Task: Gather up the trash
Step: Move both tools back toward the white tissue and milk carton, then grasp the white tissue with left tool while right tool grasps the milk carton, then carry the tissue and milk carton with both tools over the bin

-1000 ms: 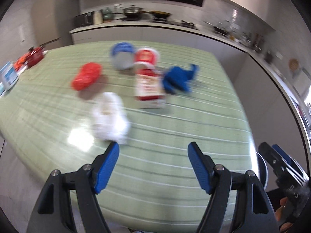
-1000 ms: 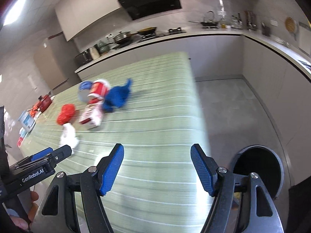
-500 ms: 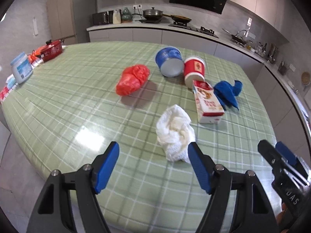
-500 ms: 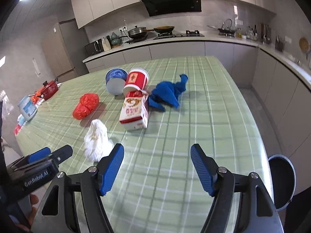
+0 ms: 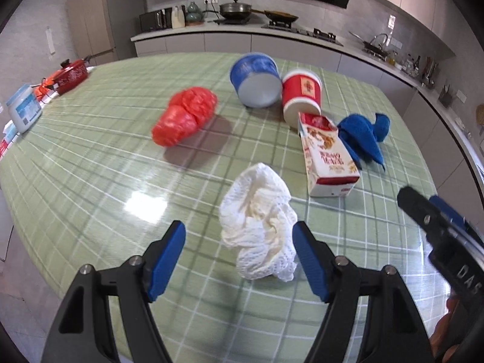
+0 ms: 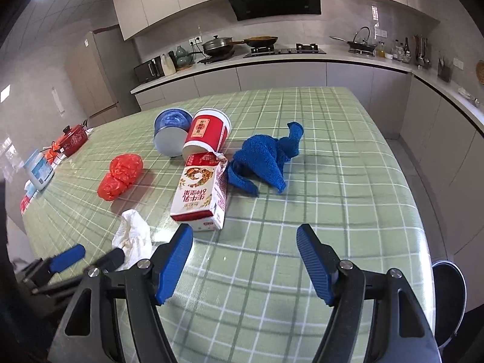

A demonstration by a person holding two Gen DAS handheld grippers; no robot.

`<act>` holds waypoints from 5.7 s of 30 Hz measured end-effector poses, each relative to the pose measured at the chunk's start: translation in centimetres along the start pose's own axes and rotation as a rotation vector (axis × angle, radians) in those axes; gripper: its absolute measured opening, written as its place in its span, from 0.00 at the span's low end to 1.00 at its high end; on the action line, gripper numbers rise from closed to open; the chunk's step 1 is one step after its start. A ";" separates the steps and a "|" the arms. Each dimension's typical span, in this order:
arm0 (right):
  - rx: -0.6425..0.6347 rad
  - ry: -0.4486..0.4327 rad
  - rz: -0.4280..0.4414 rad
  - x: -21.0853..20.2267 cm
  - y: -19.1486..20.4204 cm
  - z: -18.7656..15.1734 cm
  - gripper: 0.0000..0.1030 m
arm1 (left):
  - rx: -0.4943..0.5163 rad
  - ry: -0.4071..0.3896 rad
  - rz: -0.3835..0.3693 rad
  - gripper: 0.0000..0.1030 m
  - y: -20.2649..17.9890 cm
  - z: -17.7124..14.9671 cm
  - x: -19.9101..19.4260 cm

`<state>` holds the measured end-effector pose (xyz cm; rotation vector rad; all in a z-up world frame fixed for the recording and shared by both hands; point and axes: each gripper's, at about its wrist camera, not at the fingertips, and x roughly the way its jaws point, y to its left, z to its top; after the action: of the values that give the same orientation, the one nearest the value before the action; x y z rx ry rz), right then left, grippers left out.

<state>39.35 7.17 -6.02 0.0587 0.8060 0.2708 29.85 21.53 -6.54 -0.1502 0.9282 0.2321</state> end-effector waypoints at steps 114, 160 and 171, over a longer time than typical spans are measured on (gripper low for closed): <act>0.095 0.090 -0.069 10.9 6.0 2.2 0.57 | 0.161 -0.007 -0.271 0.37 6.2 5.7 5.8; 0.445 -0.155 -0.441 -21.5 -24.6 -13.5 0.53 | 0.497 -0.042 -0.632 0.37 -30.5 -7.3 -6.7; 0.410 -0.043 -0.340 -20.8 -38.5 -15.5 0.53 | 0.430 0.054 -0.527 0.37 -40.8 -12.8 -4.4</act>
<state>22.82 -36.20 -8.01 0.3079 0.8042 -0.2195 28.07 -21.37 -9.39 0.0007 0.9399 -0.4594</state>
